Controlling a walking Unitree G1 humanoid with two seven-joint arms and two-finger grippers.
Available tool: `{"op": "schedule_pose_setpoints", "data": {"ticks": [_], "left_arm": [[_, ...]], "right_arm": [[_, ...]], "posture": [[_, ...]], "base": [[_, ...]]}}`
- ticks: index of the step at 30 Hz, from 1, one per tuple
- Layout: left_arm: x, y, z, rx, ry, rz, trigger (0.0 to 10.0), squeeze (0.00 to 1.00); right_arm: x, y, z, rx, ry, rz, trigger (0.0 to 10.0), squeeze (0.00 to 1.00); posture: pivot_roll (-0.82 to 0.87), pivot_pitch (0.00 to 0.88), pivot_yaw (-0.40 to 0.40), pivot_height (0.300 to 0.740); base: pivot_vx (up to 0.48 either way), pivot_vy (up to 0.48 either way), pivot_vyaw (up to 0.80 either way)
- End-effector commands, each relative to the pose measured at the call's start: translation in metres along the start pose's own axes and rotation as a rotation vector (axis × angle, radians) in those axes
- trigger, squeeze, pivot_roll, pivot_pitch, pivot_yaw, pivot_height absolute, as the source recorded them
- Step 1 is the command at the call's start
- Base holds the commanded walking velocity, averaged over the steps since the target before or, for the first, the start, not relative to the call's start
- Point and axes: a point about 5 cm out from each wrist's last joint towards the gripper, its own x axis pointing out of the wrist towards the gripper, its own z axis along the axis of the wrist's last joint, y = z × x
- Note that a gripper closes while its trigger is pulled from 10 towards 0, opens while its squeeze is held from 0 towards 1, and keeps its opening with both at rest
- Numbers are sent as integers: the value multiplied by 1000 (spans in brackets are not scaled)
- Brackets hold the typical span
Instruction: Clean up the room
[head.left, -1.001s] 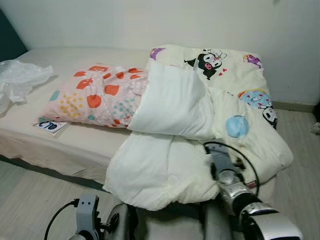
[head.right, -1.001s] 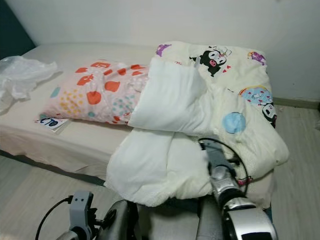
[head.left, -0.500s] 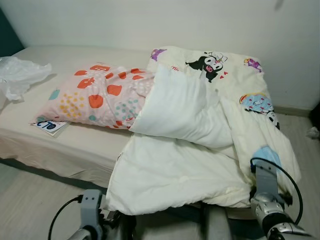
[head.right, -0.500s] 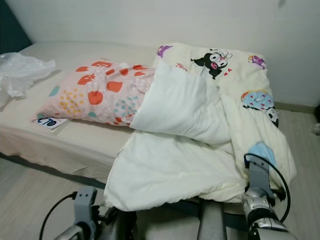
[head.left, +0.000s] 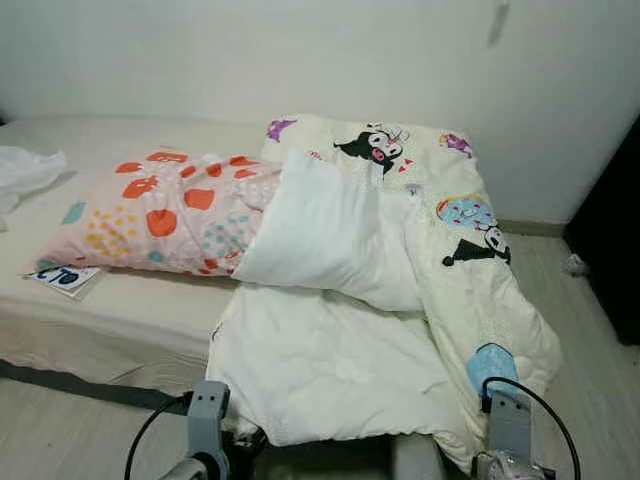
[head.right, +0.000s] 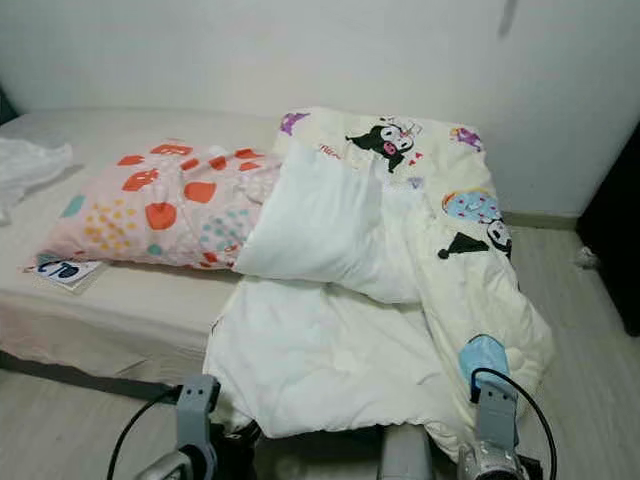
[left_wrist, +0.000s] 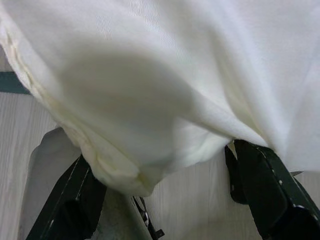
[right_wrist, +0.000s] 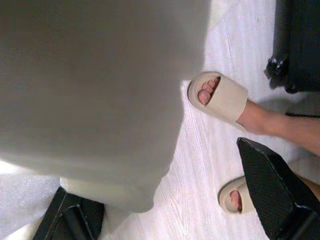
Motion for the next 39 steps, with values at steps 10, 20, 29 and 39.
{"op": "schedule_pose_setpoints", "data": {"ticks": [10, 20, 29, 39], "left_arm": [[0, -3, -13, -13, 85, 7, 10000, 0], [4, -10, -13, -15, 105, 5, 10000, 0], [5, -11, -11, -26, 108, 16, 10000, 0], [3, -11, -16, -29, 126, 19, 10000, 0]], "right_arm": [[-44, -15, 40, -513, -353, 97, 10000, 0], [-110, -15, 34, -1060, -435, 594, 10000, 0], [-156, -10, 42, -1159, -577, 892, 10000, 0], [-142, 10, 107, -804, -799, 727, 10000, 0]], "posture": [[-157, 80, 38, 560], [-198, 26, 41, 560], [-202, 4, 40, 560], [-210, 13, 55, 560]], "base": [[0, 0, 0], [0, 0, 0], [0, 0, 0], [0, 0, 0]]}}
